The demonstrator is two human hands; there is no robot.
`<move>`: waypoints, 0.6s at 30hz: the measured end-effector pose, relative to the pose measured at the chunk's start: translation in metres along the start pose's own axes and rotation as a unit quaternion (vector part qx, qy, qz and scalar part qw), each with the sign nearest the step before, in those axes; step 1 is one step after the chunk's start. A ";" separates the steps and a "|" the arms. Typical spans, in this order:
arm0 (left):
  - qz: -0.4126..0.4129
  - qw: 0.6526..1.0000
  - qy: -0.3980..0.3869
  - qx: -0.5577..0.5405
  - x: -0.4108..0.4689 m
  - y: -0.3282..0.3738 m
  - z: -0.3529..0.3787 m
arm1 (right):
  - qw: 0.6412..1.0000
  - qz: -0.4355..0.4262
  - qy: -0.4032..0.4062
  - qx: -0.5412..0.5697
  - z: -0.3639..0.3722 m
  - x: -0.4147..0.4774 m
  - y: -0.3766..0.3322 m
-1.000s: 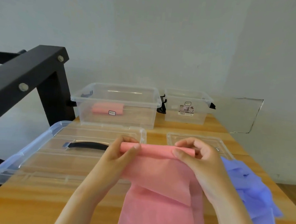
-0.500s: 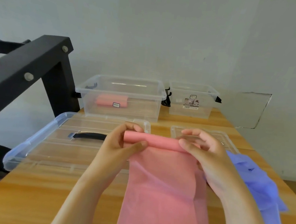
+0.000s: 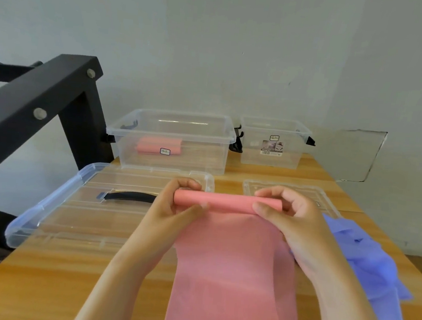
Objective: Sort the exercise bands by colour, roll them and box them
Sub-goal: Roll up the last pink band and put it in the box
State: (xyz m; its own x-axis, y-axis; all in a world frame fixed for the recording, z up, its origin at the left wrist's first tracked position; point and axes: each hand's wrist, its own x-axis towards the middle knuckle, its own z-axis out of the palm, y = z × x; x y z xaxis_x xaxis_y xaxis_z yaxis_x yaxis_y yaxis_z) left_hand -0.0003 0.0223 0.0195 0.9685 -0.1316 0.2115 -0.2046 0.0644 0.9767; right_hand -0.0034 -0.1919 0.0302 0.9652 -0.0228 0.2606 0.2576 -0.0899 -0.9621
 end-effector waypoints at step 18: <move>0.028 0.999 0.025 -0.009 0.001 0.000 0.001 | 0.999 0.008 -0.037 0.011 0.001 -0.001 0.003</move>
State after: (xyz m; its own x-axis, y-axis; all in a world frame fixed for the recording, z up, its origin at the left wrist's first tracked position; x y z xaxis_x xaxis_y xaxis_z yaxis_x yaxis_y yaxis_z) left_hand 0.0009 0.0208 0.0201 0.9615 -0.0782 0.2635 -0.2566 0.0883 0.9625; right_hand -0.0037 -0.1916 0.0273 0.9699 0.0494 0.2385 0.2415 -0.0677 -0.9680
